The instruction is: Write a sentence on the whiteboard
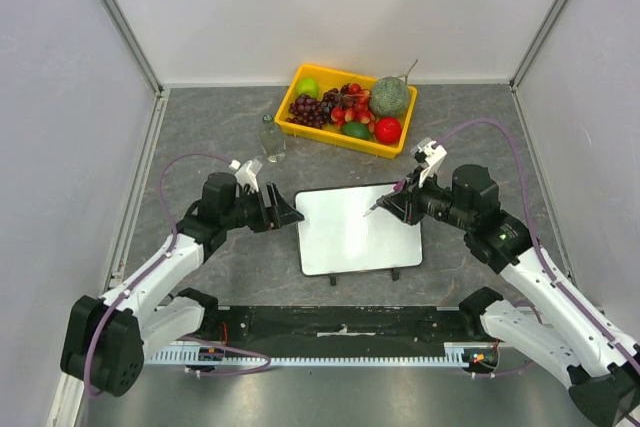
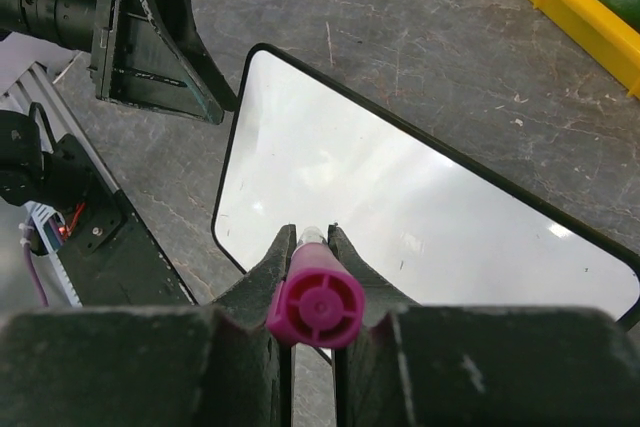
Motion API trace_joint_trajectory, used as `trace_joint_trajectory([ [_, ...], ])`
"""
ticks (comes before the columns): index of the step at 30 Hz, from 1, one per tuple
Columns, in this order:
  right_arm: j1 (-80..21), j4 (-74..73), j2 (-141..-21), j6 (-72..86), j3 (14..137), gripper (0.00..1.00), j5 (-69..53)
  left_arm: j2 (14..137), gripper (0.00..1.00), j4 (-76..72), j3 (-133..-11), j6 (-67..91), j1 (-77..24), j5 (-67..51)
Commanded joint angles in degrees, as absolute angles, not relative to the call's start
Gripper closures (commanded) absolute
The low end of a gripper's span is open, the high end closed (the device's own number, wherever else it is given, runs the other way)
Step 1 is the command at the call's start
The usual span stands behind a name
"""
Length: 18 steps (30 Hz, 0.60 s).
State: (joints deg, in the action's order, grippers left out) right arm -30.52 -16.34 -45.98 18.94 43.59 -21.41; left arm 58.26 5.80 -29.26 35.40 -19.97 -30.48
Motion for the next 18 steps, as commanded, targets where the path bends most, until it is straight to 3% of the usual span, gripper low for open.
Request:
trace_joint_trajectory([
  [1, -30.5, -13.5, -44.0, 20.8, 42.2, 1.00, -23.5, 54.3, 0.18, 1.9, -28.8, 35.0, -19.8, -30.8],
  [11, -30.5, -12.8, -41.6, 24.5, 43.0, 1.00, -20.4, 48.7, 0.18, 4.0, -27.7, 30.7, -19.8, -28.7],
  [18, -30.5, -9.8, -41.1, 26.9, 39.9, 1.00, -18.3, 45.3, 0.16, 5.4, -28.7, 24.8, -19.7, -16.3],
])
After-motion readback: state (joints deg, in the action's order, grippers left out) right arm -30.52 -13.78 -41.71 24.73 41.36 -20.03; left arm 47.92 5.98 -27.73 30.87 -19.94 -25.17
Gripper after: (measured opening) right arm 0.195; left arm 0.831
